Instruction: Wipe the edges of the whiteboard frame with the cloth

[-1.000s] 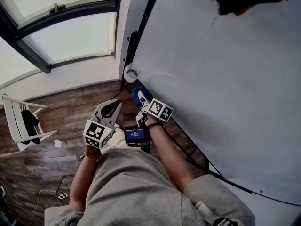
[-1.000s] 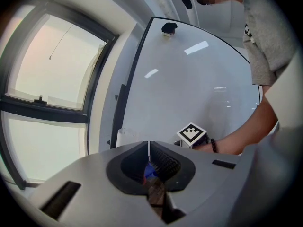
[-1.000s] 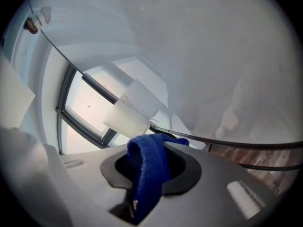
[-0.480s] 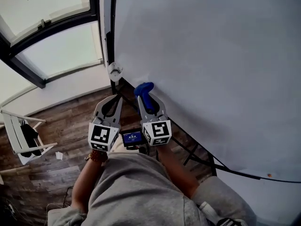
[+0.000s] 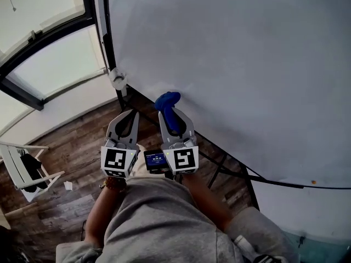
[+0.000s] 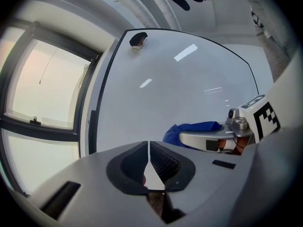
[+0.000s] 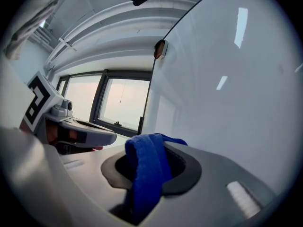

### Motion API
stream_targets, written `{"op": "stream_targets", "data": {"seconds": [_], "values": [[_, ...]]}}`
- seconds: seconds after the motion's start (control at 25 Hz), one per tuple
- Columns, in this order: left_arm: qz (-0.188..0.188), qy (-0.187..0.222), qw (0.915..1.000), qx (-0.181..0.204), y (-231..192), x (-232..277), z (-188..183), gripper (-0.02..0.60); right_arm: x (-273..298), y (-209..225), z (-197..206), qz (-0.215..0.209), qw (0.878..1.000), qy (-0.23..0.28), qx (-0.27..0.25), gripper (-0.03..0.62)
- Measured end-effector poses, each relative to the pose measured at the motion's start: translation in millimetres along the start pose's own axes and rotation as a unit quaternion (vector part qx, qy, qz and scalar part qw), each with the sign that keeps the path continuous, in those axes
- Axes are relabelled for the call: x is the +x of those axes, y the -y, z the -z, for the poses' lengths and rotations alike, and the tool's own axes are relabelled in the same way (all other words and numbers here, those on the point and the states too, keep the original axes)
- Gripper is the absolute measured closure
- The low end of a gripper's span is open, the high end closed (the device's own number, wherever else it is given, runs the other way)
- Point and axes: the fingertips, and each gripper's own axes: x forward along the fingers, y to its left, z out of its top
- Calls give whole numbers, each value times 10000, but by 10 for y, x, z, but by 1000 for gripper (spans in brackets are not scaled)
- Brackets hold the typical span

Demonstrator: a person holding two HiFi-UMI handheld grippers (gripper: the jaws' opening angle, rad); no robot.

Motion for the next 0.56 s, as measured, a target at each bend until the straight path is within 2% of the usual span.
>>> {"op": "stream_targets", "data": {"seconds": [0.28,0.56], "values": [[390,0,9989,-248,223,-47,53,563,-307,54,-73,234,9991,-281,-221,490],[455,-21,9977,-503,117,-12,75,562,-314,-67,-80,154,9975,-544,-421,490]]}}
